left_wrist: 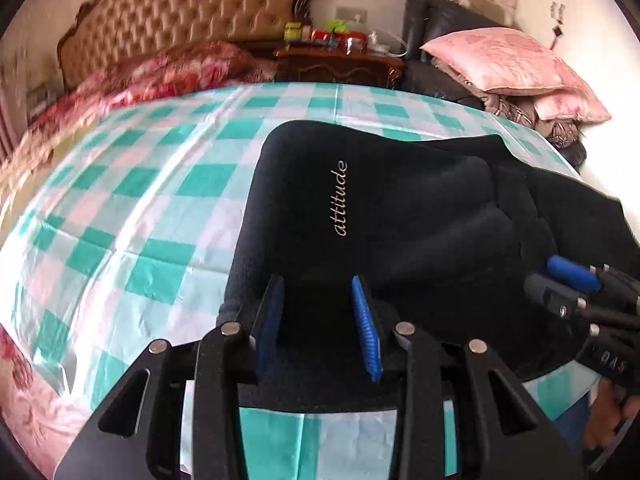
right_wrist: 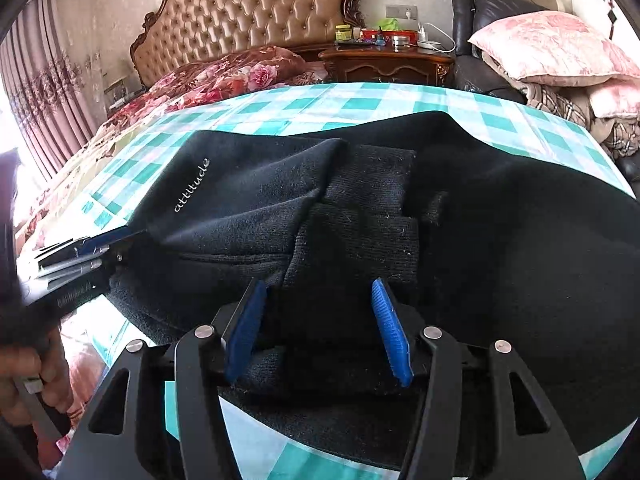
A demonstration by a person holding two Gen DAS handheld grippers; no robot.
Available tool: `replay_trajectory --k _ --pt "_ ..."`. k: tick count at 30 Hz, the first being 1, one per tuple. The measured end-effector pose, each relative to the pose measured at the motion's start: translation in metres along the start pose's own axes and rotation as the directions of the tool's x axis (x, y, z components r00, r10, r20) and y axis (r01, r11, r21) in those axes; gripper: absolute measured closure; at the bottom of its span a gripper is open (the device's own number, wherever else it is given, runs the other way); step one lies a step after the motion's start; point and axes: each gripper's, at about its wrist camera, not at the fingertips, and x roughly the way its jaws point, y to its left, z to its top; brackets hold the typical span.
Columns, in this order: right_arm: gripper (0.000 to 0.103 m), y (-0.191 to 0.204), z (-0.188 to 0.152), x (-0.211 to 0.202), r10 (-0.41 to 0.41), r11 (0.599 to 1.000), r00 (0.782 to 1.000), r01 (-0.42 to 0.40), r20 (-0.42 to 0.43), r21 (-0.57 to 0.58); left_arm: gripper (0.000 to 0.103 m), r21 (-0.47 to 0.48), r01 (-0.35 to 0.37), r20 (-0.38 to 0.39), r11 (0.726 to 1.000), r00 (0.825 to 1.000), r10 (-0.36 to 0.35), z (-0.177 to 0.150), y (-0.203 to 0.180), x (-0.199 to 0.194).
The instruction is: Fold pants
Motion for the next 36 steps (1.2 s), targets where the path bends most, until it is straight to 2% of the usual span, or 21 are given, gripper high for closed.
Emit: replay_trajectory --k 3,6,9,11,14,17,18,19,20,22,23,24,25,26,27,28,30,31,33,34,36 --pt "0.050 0.000 0.001 -0.001 -0.015 1.000 1.000 0.015 -0.011 0.005 0.064 -0.065 0.054 0.037 0.996 0.998 -0.052 0.005 0.007 -0.019" --pt "0.048 -0.018 0.013 -0.015 0.061 0.990 0.997 -0.055 -0.040 0.128 0.055 -0.031 0.089 0.093 0.996 0.992 -0.085 0.002 0.001 -0.040" --pt "0.027 -0.063 0.033 -0.022 0.076 0.946 0.997 -0.065 -0.021 0.317 0.053 0.017 0.121 0.112 0.993 0.986 -0.122 -0.011 -0.011 -0.051" --pt "0.027 -0.083 0.043 -0.007 0.104 0.926 0.991 -0.067 -0.079 0.372 0.048 0.054 0.139 0.133 0.989 0.980 -0.145 -0.020 -0.022 -0.058" --pt "0.027 -0.101 0.055 0.018 0.148 0.900 0.978 -0.073 -0.146 0.430 0.043 0.210 0.141 0.175 0.967 0.968 -0.179 -0.036 -0.056 -0.074" --pt "0.027 -0.099 0.067 0.026 0.160 0.906 0.976 -0.086 -0.147 0.415 0.037 0.401 0.113 0.206 0.909 0.956 -0.209 -0.054 -0.098 -0.084" --pt "0.029 -0.095 0.071 0.028 0.157 0.914 0.976 -0.085 -0.151 0.396 0.037 0.430 0.101 0.207 0.897 0.956 -0.207 -0.058 -0.107 -0.082" --pt "0.038 -0.092 0.075 0.032 0.156 0.923 0.975 -0.087 -0.159 0.374 0.037 0.463 0.086 0.206 0.882 0.958 -0.201 -0.061 -0.117 -0.078" --pt "0.043 -0.091 0.078 0.037 0.154 0.927 0.973 -0.082 -0.172 0.365 0.037 0.514 0.055 0.210 0.856 0.960 -0.187 -0.066 -0.130 -0.072" --pt "0.066 -0.090 0.080 0.049 0.150 0.929 0.966 -0.064 -0.212 0.366 0.032 0.578 -0.002 0.227 0.816 0.961 -0.159 -0.073 -0.147 -0.062" --pt "0.073 -0.090 0.080 0.052 0.159 0.928 0.963 -0.069 -0.220 0.367 0.031 0.616 -0.034 0.216 0.787 0.968 -0.127 -0.076 -0.155 -0.049" --pt "0.084 -0.089 0.080 0.054 0.176 0.927 0.960 -0.086 -0.220 0.366 0.039 0.642 -0.063 0.210 0.764 0.973 -0.096 -0.079 -0.159 -0.039" --pt "0.088 -0.085 0.084 0.053 0.160 0.935 0.962 -0.075 -0.223 0.346 0.078 0.659 -0.099 0.214 0.746 0.975 -0.060 -0.081 -0.161 -0.030" --pt "0.089 -0.082 0.088 0.050 0.151 0.941 0.965 -0.074 -0.216 0.329 0.089 0.655 -0.124 0.213 0.746 0.977 -0.024 -0.077 -0.159 -0.025" --pt "0.090 -0.077 0.097 0.043 0.166 0.945 0.969 -0.102 -0.186 0.312 0.092 0.627 -0.108 0.215 0.771 0.976 -0.039 -0.069 -0.153 -0.029" --pt "0.090 -0.075 0.104 0.037 0.182 0.946 0.971 -0.130 -0.156 0.297 0.093 0.599 -0.088 0.219 0.796 0.974 -0.057 -0.061 -0.148 -0.035" --pt "0.090 -0.074 0.112 0.031 0.188 0.948 0.974 -0.146 -0.127 0.282 0.093 0.592 -0.091 0.233 0.801 0.971 -0.062 -0.054 -0.147 -0.039" --pt "0.090 -0.077 0.112 0.034 0.177 0.949 0.974 -0.132 -0.138 0.287 0.089 0.602 -0.085 0.219 0.794 0.974 -0.061 -0.054 -0.149 -0.036" --pt "0.090 -0.080 0.102 0.049 0.149 0.954 0.971 -0.092 -0.187 0.284 0.079 0.616 -0.018 0.128 0.787 0.989 -0.077 -0.059 -0.151 -0.019" --pt "0.089 -0.083 0.093 0.059 0.125 0.959 0.969 -0.062 -0.212 0.278 0.078 0.604 0.005 0.115 0.797 0.989 -0.094 -0.062 -0.149 -0.020" --pt "0.085 -0.087 0.086 0.057 0.089 0.965 0.980 -0.040 -0.179 0.259 0.075 0.542 0.094 0.102 0.835 0.979 -0.177 -0.056 -0.136 -0.036"
